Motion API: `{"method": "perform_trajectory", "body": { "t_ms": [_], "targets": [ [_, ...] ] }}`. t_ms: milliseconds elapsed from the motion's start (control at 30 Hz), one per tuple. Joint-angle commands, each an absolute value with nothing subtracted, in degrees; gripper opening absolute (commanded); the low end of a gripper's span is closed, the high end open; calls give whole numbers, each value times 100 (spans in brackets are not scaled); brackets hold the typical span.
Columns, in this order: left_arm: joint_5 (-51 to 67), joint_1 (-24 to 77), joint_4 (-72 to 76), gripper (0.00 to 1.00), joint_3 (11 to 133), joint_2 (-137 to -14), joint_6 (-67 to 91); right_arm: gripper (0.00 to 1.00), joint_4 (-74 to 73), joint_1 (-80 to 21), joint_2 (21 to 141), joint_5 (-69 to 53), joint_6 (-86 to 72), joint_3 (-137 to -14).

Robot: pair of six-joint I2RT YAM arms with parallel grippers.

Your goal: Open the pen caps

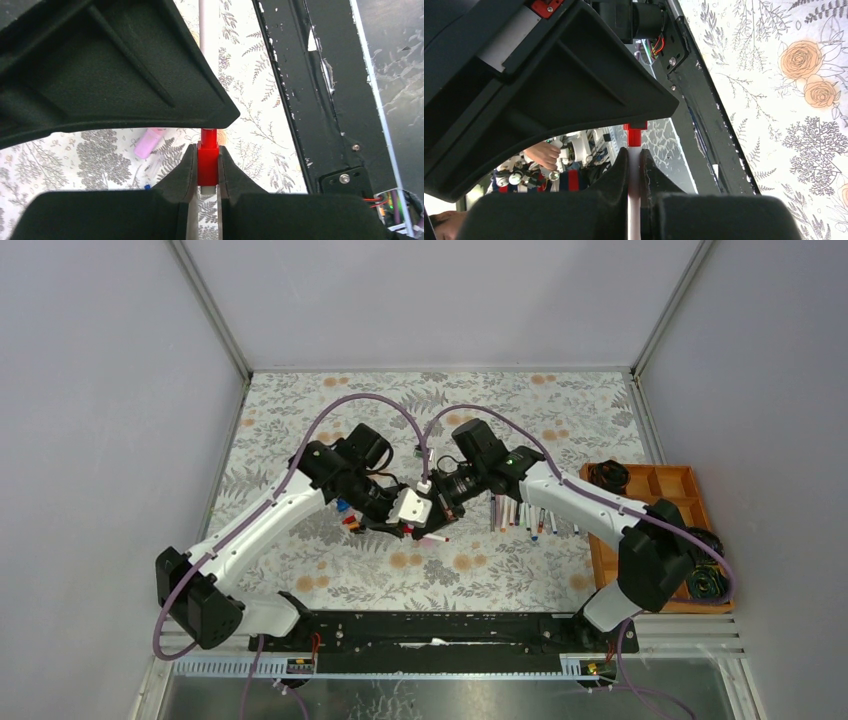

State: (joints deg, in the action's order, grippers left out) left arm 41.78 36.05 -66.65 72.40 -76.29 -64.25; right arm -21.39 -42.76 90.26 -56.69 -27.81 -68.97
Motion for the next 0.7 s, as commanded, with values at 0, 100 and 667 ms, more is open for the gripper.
{"method": "perform_trajectory", "body": {
  "t_ms": [0,100,667],
  "targets": [
    [3448,3560,-7252,0,7509,-7721,-7041,0,-2570,-4162,8429,-5924,-2541,-6587],
    [3277,3390,-7579,0,7759,-7813,-7377,0,-2490,-4157,8131,-5968,-2593,-6198],
    [2419,2197,-5605,0,6675,-7946,-7601,0,-3709,-3366,7715,-3299,-2344,-5954]
  ]
}}
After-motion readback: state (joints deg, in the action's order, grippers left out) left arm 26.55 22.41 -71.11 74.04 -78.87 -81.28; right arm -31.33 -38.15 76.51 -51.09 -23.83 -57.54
